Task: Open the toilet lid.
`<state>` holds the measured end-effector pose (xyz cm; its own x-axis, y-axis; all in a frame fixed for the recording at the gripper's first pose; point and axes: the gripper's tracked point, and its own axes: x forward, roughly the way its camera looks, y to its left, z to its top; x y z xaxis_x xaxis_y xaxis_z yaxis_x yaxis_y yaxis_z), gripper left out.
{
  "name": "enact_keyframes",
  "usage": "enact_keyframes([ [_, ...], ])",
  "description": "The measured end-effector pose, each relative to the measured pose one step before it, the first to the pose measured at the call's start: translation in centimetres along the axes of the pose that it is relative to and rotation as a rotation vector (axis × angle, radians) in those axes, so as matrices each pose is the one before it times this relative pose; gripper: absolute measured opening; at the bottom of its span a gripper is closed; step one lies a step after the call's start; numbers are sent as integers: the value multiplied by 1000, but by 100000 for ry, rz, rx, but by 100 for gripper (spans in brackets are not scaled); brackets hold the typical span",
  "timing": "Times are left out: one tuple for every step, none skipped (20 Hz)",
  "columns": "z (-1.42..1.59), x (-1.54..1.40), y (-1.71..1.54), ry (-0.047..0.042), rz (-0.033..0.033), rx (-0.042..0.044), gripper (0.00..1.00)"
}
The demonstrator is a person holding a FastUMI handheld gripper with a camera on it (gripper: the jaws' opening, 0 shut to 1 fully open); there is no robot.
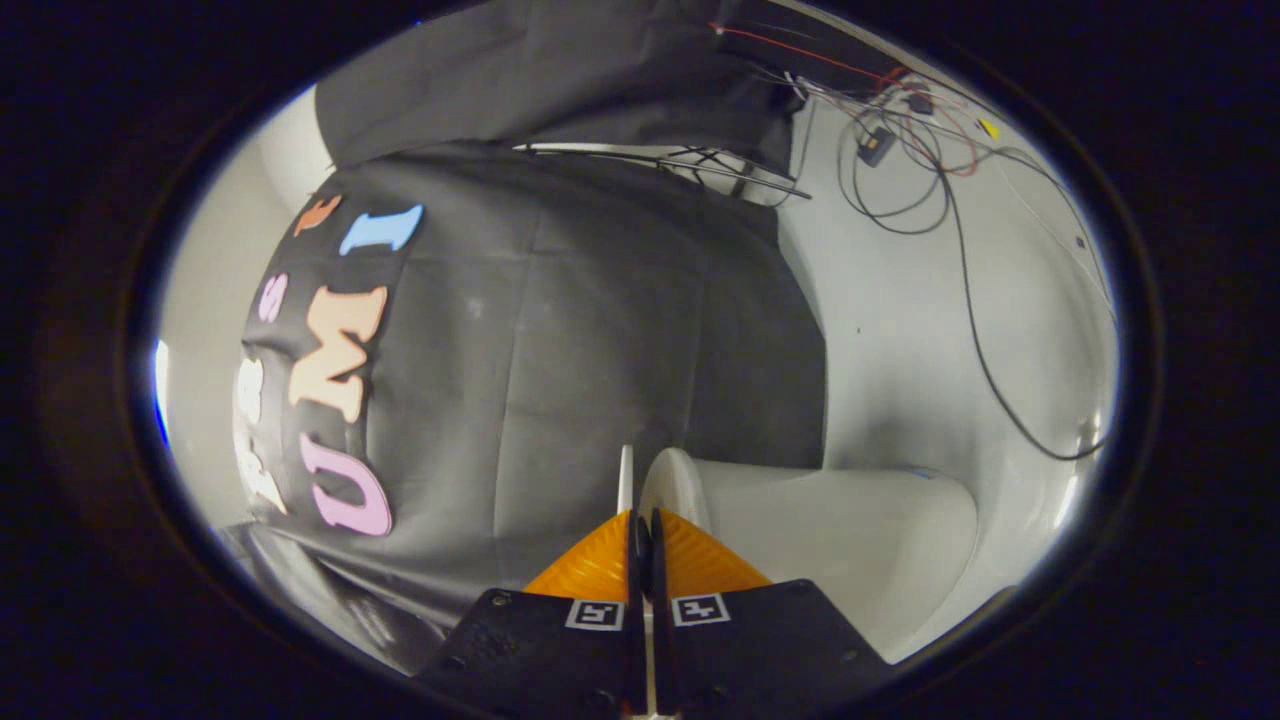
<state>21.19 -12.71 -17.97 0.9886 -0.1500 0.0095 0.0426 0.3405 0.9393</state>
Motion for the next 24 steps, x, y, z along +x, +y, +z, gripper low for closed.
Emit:
enact_keyframes([
  [76,-93,753,56,-987,-3195,3],
  [89,-174,1069,-57,-304,-2790,3],
  [-127,-233,1272,-685,758,-2499,3],
  [21,-218,1426,-717,1496,-2548,3],
  [-126,-157,1511,-339,973,-2788,3],
  [-49,-125,1348,-59,583,-3216,4],
  [-24,-99,1534,-20,861,-3223,4],
  [-75,-114,1475,45,846,-3368,4],
  [-42,-149,1642,14,690,-3224,4],
  [-9,-144,1568,39,580,-3415,4],
  [-151,-109,1651,149,513,-3648,4],
  [-95,-13,1642,84,750,-3524,4],
  [-72,-154,1743,322,737,-3703,4],
  [-143,-195,1623,133,848,-3628,4],
  [31,-56,1510,323,368,-3158,4],
  [-137,55,1365,137,73,-3319,4],
  [-230,28,1263,266,-207,-2896,4],
  [-23,24,996,-107,-867,-2830,4],
  [-189,69,893,-620,-1087,-2744,4],
  [-107,-35,702,-109,-1517,-3216,4],
  [186,-72,777,-1096,-2200,-3235,4],
  [-65,-306,385,-665,-2274,-3703,4],
  [-152,297,335,-149,-2115,-3841,4],
  [-109,-43,424,-4,-1635,-3310,4],
])
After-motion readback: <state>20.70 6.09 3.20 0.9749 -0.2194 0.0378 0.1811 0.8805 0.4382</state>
